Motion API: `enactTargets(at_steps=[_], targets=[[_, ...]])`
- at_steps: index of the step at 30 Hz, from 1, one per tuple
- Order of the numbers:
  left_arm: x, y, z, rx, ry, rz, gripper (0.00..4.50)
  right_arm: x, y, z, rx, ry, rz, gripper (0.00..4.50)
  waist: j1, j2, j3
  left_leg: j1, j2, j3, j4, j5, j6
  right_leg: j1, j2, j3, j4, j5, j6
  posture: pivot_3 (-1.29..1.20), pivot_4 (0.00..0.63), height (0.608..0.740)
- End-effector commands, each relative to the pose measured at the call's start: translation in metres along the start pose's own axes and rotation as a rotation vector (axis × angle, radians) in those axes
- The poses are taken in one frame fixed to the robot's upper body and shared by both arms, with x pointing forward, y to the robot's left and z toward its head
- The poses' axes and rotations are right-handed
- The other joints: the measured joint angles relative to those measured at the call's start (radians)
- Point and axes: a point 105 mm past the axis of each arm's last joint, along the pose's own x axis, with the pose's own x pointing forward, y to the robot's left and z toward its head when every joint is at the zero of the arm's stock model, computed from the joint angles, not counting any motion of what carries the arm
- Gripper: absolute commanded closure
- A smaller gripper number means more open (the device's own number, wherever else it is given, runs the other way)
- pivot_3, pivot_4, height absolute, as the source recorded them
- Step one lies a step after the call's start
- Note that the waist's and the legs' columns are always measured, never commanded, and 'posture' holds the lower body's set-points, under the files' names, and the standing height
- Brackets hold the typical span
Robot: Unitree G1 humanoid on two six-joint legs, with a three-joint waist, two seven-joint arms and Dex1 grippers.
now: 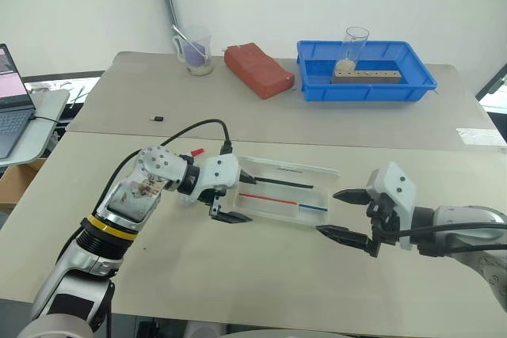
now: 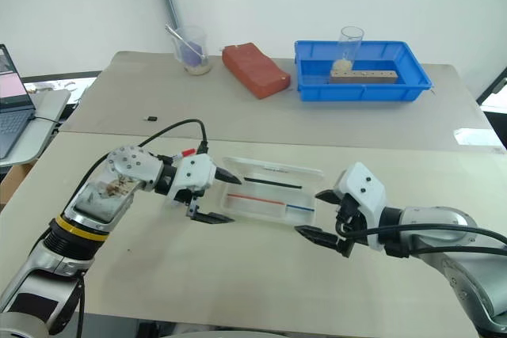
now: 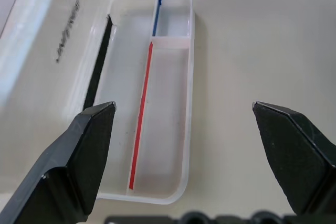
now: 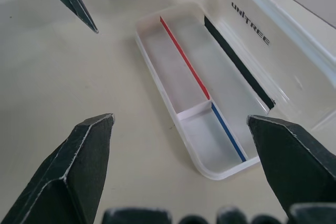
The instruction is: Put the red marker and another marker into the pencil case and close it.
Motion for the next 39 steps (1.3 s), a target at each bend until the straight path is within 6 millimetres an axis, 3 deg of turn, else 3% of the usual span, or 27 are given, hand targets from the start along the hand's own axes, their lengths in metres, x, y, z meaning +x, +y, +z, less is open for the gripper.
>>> enactTargets(at_steps=[1, 4, 7, 9, 14, 18, 21, 25, 29, 39], targets=[[-0.033, 0.019, 0.025, -0.011, -0.063, 0.118, 0.05, -0.005, 0.003, 0.015, -0.039, -0.043, 0.02, 0.0, 0.0, 0.0, 0.0, 0.0, 0.0, 0.0, 0.0, 0.0, 0.0, 0.0, 0.0, 0.0, 0.0, 0.0, 0.0, 0.0, 0.15, 0.74], [-0.052, 0.023, 0.033, -0.091, -0.101, 0.159, 0.05, -0.007, 0.007, 0.023, -0.039, -0.069, 0.044, 0.0, -0.001, 0.0, 0.0, 0.0, 0.0, 0.0, 0.0, 0.0, 0.0, 0.0, 0.0, 0.0, 0.0, 0.0, 0.001, 0.0, 0.15, 0.74], [-0.082, 0.028, 0.037, -0.191, -0.142, 0.252, 0.87, -0.008, 0.013, 0.037, -0.044, -0.116, 0.081, 0.0, -0.004, 0.001, 0.0, 0.0, 0.0, -0.001, 0.0, 0.0, 0.0, 0.0, 0.0, 0.0, 0.0, 0.0, 0.001, 0.0, 0.15, 0.74], [-0.097, 0.034, 0.038, -0.231, -0.163, 0.327, 1.81, -0.009, 0.014, 0.044, -0.044, -0.137, 0.089, 0.0, -0.005, 0.0, 0.0, 0.001, 0.001, -0.001, 0.0, 0.0, 0.0, 0.0, 0.001, 0.0, 0.0, 0.0, 0.001, 0.0, 0.15, 0.74], [-0.125, 0.061, 0.012, -0.293, -0.135, 0.615, 4.38, -0.007, 0.013, 0.056, -0.06, -0.157, 0.095, 0.0, 0.004, 0.001, -0.001, 0.002, 0.001, -0.001, 0.0, 0.0, 0.0, 0.0, 0.0, -0.001, 0.0, 0.0, 0.0, 0.0, 0.15, 0.74], [-0.15, 0.076, -0.026, -0.357, -0.097, 0.845, 4.48, -0.002, 0.013, 0.07, -0.108, -0.185, 0.108, 0.0, 0.0, 0.001, -0.001, 0.003, 0.001, -0.001, 0.0, 0.0, 0.0, 0.0, 0.0, -0.001, 0.0, 0.0, 0.0, 0.0, 0.15, 0.74], [-0.159, 0.074, -0.053, -0.383, -0.067, 0.892, 3.64, 0.007, 0.01, 0.089, -0.157, -0.234, 0.106, 0.0, -0.006, 0.001, -0.001, 0.003, 0.002, -0.001, -0.002, 0.0, 0.0, 0.0, 0.0, 0.0, 0.001, 0.0, -0.002, 0.0, 0.15, 0.74], [-0.15, 0.069, -0.083, -0.389, -0.009, 0.845, 1.86, 0.024, 0.008, 0.118, -0.224, -0.29, 0.126, 0.0, -0.005, 0.001, -0.001, 0.003, 0.002, 0.001, -0.003, 0.0, 0.0, -0.002, 0.001, 0.0, 0.002, -0.001, -0.003, 0.0, 0.15, 0.74], [-0.132, 0.07, -0.101, -0.364, 0.039, 0.751, 0.02, 0.039, 0.008, 0.13, -0.257, -0.294, 0.145, 0.0, 0.012, 0.001, -0.002, -0.001, 0.003, 0.004, -0.003, 0.0, 0.0, -0.011, -0.001, -0.001, 0.004, 0.0, -0.004, 0.0, 0.15, 0.74], [-0.101, 0.083, -0.133, -0.425, 0.113, 0.644, 0.02, 0.054, 0.019, 0.161, -0.273, -0.368, 0.201, 0.0, 0.022, 0.0, -0.003, -0.009, 0.004, 0.006, 0.0, 0.002, 0.003, -0.018, 0.001, -0.001, 0.013, 0.001, -0.005, 0.0, 0.15, 0.74]])
